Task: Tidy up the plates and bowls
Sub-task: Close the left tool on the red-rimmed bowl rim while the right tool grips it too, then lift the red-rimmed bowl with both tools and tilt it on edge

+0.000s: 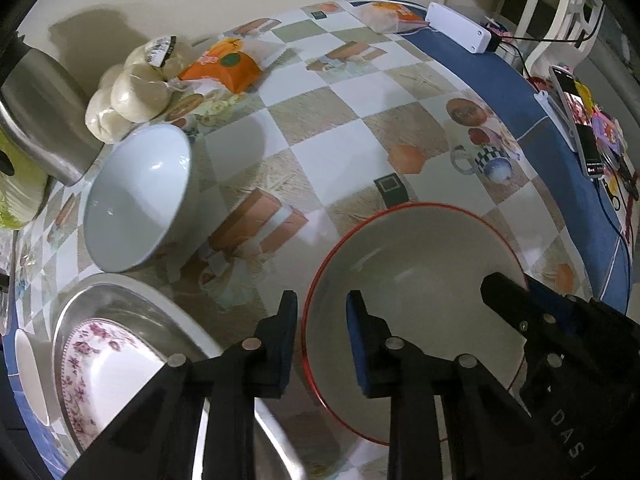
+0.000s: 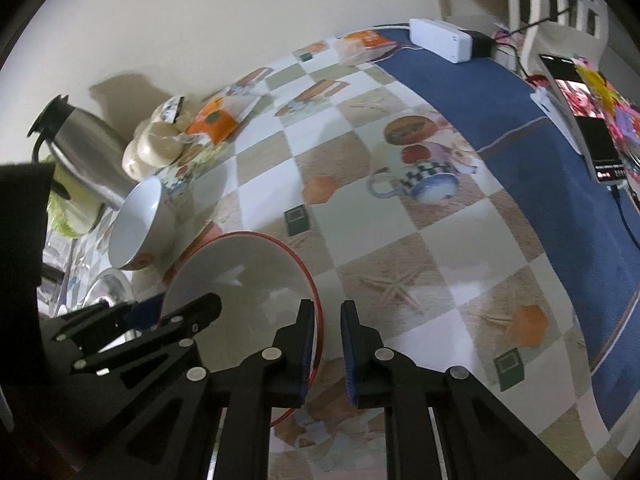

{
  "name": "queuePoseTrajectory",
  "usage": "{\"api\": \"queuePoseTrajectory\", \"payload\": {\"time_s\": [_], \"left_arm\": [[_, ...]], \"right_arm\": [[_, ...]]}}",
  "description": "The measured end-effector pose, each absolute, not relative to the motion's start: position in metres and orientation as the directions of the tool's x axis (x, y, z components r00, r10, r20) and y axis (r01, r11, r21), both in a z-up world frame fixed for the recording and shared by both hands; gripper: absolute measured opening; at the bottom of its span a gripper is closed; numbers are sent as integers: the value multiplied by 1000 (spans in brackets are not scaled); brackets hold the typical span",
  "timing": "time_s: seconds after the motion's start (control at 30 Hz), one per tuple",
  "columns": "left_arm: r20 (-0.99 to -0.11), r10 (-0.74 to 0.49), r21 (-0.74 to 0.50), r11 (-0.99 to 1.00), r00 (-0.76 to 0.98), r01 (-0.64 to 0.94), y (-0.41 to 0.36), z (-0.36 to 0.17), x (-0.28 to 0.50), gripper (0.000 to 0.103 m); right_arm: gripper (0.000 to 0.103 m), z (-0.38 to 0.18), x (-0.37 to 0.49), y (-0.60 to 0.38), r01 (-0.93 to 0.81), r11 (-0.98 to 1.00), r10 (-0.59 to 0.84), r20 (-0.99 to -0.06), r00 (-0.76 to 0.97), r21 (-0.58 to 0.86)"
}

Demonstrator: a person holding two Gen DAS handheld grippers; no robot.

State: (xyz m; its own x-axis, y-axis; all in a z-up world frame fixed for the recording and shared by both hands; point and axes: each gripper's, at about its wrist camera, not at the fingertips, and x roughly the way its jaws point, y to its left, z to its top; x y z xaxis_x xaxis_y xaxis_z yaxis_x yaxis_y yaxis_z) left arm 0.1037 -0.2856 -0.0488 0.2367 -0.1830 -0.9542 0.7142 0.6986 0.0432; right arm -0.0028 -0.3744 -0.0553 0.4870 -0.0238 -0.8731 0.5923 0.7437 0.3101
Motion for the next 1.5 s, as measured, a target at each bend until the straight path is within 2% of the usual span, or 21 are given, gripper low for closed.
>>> {"api": "queuePoseTrajectory", "payload": {"time_s": [0.37,1.2,1.5], "left_arm": [[-954,-175,56,695,245,717,-289,-60,97,17],[-924,-284,-17,697,254,717,-283,-45,89,17],[-895,-339,-37,704,290,709,-275,-17,86,17]], "right_arm": [[15,-70,-2,-374,597,731,25,-887,462,331],[15,-76,-6,-377,610,688,89,-881,464,392],[15,-55,-9,-380,585,696,76,-852,518,417]]}}
